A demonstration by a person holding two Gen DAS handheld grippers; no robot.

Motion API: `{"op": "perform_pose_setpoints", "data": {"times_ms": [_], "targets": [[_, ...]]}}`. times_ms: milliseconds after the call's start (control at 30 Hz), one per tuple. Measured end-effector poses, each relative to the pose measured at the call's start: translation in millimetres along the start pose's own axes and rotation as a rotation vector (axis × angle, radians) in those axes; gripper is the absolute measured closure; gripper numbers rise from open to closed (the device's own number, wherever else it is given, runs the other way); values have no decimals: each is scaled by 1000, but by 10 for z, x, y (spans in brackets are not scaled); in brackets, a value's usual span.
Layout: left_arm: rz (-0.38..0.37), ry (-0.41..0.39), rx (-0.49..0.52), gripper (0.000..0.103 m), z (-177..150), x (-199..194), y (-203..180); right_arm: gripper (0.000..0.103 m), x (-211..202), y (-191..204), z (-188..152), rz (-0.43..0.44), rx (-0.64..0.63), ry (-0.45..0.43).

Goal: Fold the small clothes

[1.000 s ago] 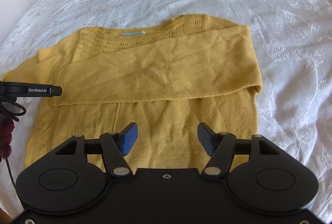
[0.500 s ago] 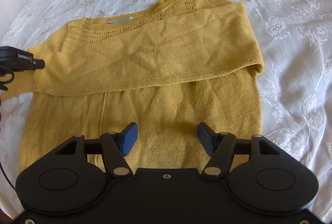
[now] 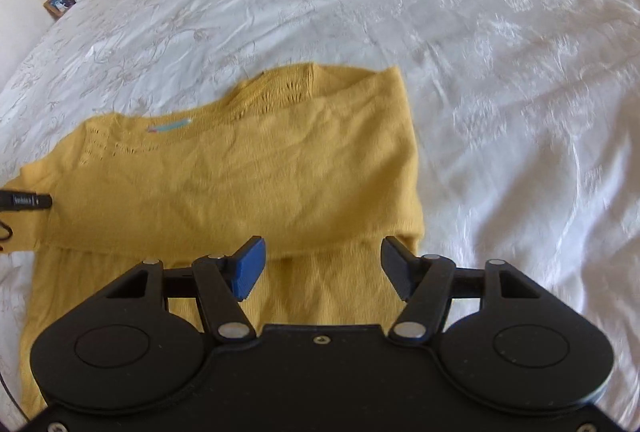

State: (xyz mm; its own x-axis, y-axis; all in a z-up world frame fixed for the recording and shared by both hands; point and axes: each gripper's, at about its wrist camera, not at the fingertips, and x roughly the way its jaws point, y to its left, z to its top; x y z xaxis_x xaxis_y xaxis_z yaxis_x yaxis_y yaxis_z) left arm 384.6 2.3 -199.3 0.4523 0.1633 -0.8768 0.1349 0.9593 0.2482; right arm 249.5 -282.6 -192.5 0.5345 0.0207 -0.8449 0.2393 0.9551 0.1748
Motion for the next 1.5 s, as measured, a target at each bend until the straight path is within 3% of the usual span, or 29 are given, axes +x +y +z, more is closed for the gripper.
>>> {"op": "perform_pose_setpoints", "data": {"times_ms": [133, 200, 300, 367, 400, 467, 500, 633, 800, 967, 1167, 1333, 1500], "targets": [[-18, 42, -13, 90, -32, 88, 60, 35, 193, -90, 89, 10, 29, 31], [-41, 38, -33, 86, -62, 108, 119, 35, 327, -186, 70, -25, 62, 73], [-51, 18, -73, 69, -106, 137, 222, 35, 410, -307, 41, -65, 94, 75], [-30, 12, -86, 46, -126, 159, 265, 20, 428, -353, 41, -95, 118, 80], [-9, 11, -86, 37, -133, 171, 281, 18, 434, -378, 37, -94, 135, 84], [22, 25, -94, 10, -139, 216, 328, 17, 437, -423, 30, -75, 165, 90], [11, 33, -112, 8, -145, 236, 372, 16, 429, -431, 26, -72, 172, 92], [-77, 52, -186, 7, -192, 194, 572, 14, 300, -380, 10, -72, 155, 77], [-158, 31, -208, 7, -467, -97, 724, 1, -24, -103, -50, -34, 65, 7], [-110, 6, -191, 7, -885, -346, 916, 1, -146, 375, -251, 35, -57, 43], [-36, -7, -236, 7, -1171, -401, 1478, 1, -114, 904, -612, 86, -132, 146], [50, -37, -242, 7, -1160, -339, 2107, 1, -3, 1207, -847, 52, -177, 232], [149, -80, -215, 7, -1001, -179, 2710, 1, -57, 1437, -846, 44, -141, 222]]}}
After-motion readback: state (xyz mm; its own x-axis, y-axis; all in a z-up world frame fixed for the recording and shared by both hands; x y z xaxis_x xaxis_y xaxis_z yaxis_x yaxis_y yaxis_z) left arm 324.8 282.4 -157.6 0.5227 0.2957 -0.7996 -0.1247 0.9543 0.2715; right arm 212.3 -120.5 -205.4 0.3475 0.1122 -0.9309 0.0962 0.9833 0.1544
